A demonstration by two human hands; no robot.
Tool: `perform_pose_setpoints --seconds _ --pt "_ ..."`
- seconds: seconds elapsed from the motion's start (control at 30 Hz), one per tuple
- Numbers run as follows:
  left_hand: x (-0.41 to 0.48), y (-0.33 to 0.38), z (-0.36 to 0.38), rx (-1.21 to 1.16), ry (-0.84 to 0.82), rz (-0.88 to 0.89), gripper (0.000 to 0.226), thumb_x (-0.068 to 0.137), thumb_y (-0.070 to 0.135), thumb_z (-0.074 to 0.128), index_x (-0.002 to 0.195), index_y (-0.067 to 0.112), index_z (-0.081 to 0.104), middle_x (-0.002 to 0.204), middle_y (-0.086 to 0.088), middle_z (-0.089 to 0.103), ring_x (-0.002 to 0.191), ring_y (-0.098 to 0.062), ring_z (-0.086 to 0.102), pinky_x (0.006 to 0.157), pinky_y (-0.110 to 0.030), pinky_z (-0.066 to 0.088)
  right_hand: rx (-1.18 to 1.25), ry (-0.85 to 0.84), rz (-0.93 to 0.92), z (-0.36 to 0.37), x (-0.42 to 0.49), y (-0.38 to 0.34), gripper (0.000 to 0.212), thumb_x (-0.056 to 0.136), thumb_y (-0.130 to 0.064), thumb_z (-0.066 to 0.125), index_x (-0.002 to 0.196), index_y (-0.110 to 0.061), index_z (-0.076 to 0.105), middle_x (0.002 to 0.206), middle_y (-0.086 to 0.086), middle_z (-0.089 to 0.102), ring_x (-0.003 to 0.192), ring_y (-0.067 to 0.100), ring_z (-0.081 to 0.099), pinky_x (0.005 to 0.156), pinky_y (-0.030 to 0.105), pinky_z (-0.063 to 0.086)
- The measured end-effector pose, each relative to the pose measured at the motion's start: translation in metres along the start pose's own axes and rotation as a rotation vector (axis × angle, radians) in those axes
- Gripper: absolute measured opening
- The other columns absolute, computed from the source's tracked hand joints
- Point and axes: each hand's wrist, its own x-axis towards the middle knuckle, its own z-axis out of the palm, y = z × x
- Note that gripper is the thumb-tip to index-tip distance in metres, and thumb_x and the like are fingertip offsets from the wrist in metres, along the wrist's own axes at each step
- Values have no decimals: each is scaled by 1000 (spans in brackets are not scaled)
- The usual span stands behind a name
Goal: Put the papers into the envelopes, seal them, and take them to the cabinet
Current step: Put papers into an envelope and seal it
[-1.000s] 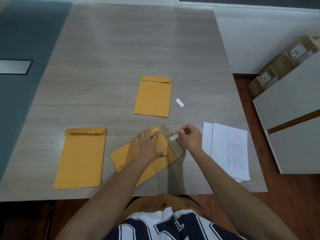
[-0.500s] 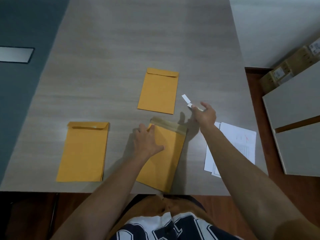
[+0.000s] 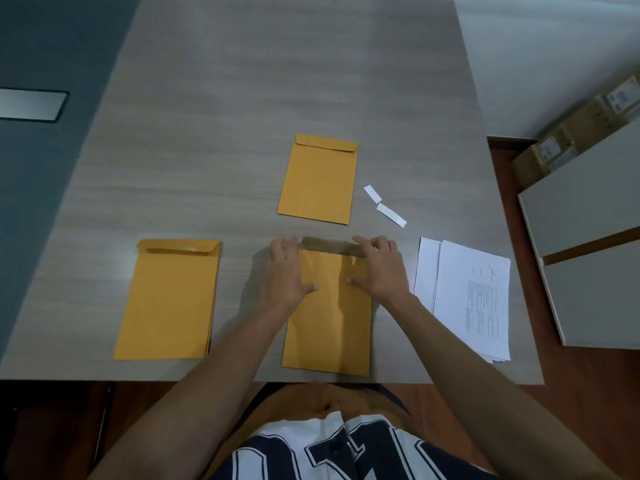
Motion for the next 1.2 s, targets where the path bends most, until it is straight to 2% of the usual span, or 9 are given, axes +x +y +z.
perform_pose_setpoints --seconds 0.1,0.2,0.37,0.6,0.67,0.73,0.83,1.0,1.2 --pt "-4 -2 -2 144 10 202 101 72 44 83 151 25 23 154 -2 30 135 -24 34 105 -38 41 -70 78 -104 7 -12 -5 63 75 -28 80 133 -24 55 112 6 50 105 24 46 89 33 47" --pt "-10 -3 -1 247 -1 335 74 85 42 71 147 26 35 149 3 39 133 -20 37 103 -35 37 -59 137 -168 18 -28 -12 50 78 -8 71 127 -11 60 110 11 53 101 27 51 81 36 54" --pt "-17 -12 6 261 -42 378 59 89 42 65 142 22 46 145 0 47 134 -22 43 103 -37 40 -59 -3 -98 28 -37 -30 56 87 -13 58 140 -3 42 144 13 37 128 29 38 98 32 46" --pt "-16 -11 5 300 -37 421 57 84 40 68 135 20 52 145 -4 48 134 -26 43 102 -40 42 -107 108 -136 33 -34 -30 41 86 -10 58 127 -7 56 128 12 56 117 30 52 101 40 46" --pt "-14 -8 7 316 -75 457 55 89 37 62 140 19 49 149 -3 44 140 -25 37 107 -40 38 -160 32 -214 36 -33 -34 48 92 -12 52 139 -7 47 142 13 48 131 34 44 112 43 36" --pt "-13 -9 10 304 -106 454 55 93 35 54 145 17 46 154 -1 41 144 -23 32 112 -40 34 -182 -99 -247 42 -34 -40 59 99 -18 43 154 -10 22 162 10 20 149 33 16 123 43 16" --pt "-13 -18 12 325 -127 450 54 94 34 40 144 15 49 151 -1 45 142 -21 38 111 -39 38 -214 -171 -195 48 -34 -43 60 105 -21 27 156 -16 -4 164 3 -8 151 23 -10 121 36 -7" --pt "-12 -27 13 401 -157 482 67 92 38 9 153 18 31 161 3 26 149 -16 24 118 -40 26 -208 -140 -213 48 -35 -27 63 102 -12 28 157 -20 -1 165 0 -3 152 17 -8 121 35 -8" --pt "-9 -31 12 443 -177 483 69 91 38 1 155 23 22 162 6 17 150 -14 18 120 -43 19 -242 -102 -202 42 -47 8 65 95 -6 23 157 -19 9 163 0 7 151 18 6 118 35 -6"
